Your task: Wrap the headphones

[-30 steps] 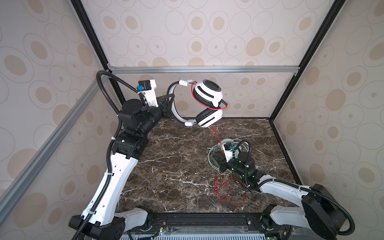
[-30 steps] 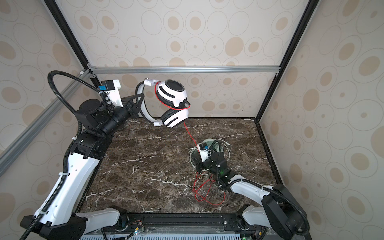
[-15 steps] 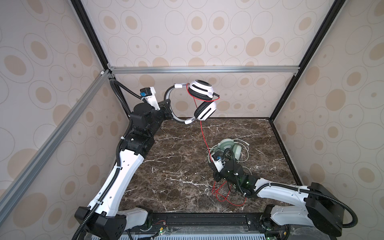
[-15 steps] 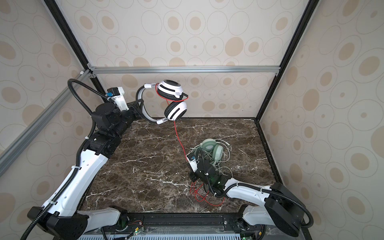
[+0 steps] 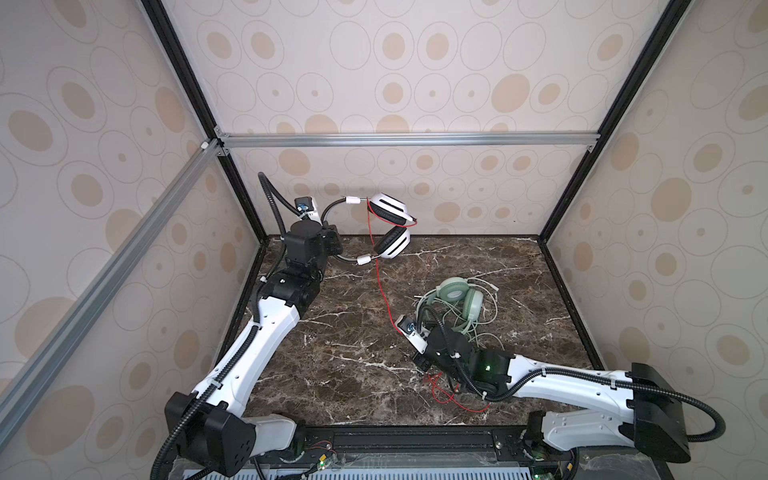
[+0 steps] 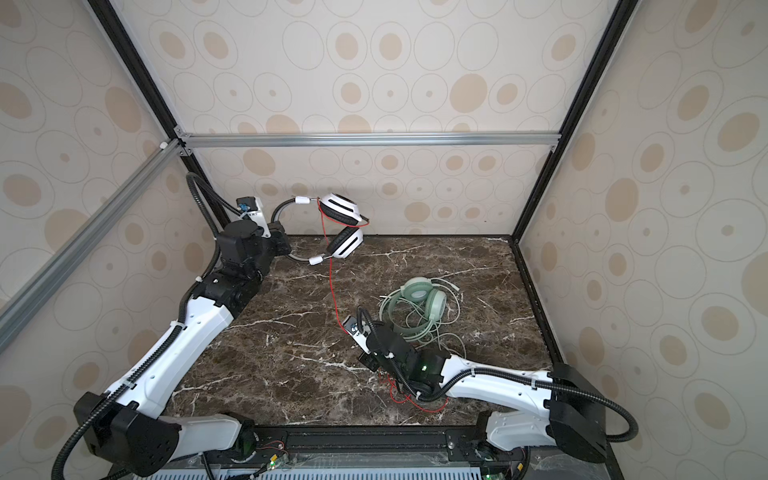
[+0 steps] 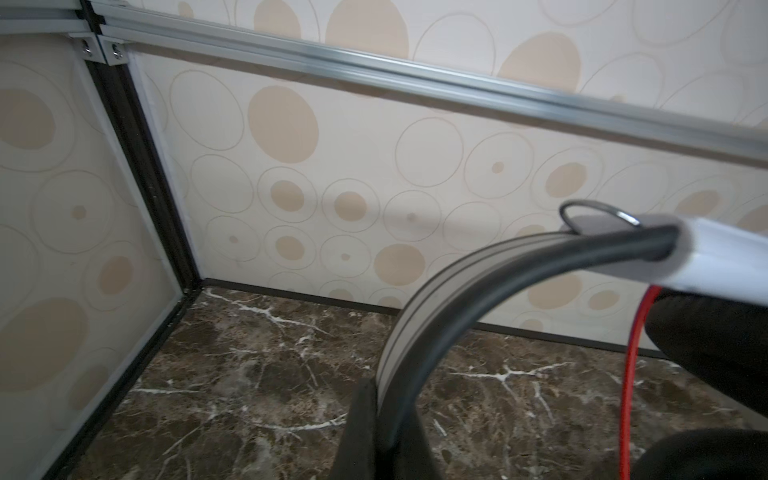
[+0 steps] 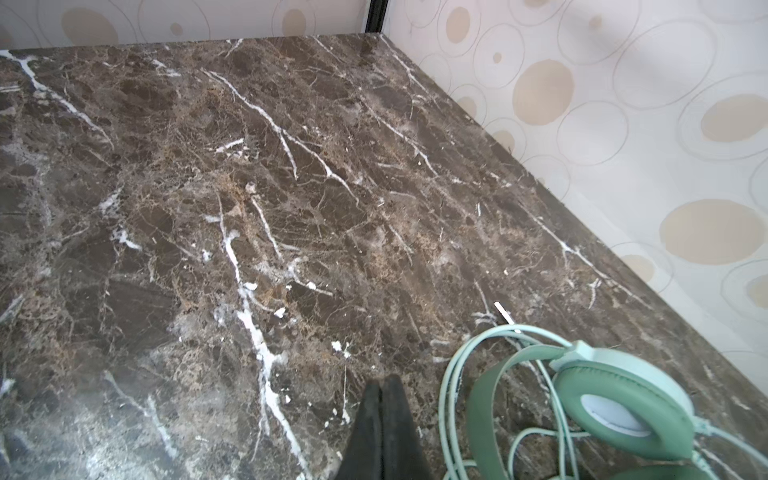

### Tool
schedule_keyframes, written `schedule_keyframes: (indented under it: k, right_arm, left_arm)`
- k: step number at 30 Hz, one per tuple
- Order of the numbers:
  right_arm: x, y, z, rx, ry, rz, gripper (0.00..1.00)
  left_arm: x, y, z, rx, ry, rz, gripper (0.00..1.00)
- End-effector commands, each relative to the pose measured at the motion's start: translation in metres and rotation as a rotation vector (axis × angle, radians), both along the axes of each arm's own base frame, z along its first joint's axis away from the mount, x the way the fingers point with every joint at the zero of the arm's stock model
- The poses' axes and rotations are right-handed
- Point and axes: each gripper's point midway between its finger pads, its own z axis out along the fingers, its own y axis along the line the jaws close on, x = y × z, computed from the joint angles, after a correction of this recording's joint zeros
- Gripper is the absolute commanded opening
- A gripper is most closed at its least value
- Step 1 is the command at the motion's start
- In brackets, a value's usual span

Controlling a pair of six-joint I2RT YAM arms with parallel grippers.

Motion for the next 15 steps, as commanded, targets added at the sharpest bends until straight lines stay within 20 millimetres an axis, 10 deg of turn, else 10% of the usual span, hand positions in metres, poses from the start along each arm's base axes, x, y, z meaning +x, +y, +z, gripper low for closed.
schedule_keyframes:
  k: [1,15]
  right_arm:
    - [0.003,-0.005,0.009,-0.122,-0.035,-0.003,0.00]
    - [0.028,0.001,0.054,-0.306,-0.116,0.009,0.01]
  left_arm:
    - [0.004,0.004,0.001,0.109,-0.015,0.042,0.00]
    - [-0.033,-0.043,-0.092,0.387,0.228,-0.240,0.00]
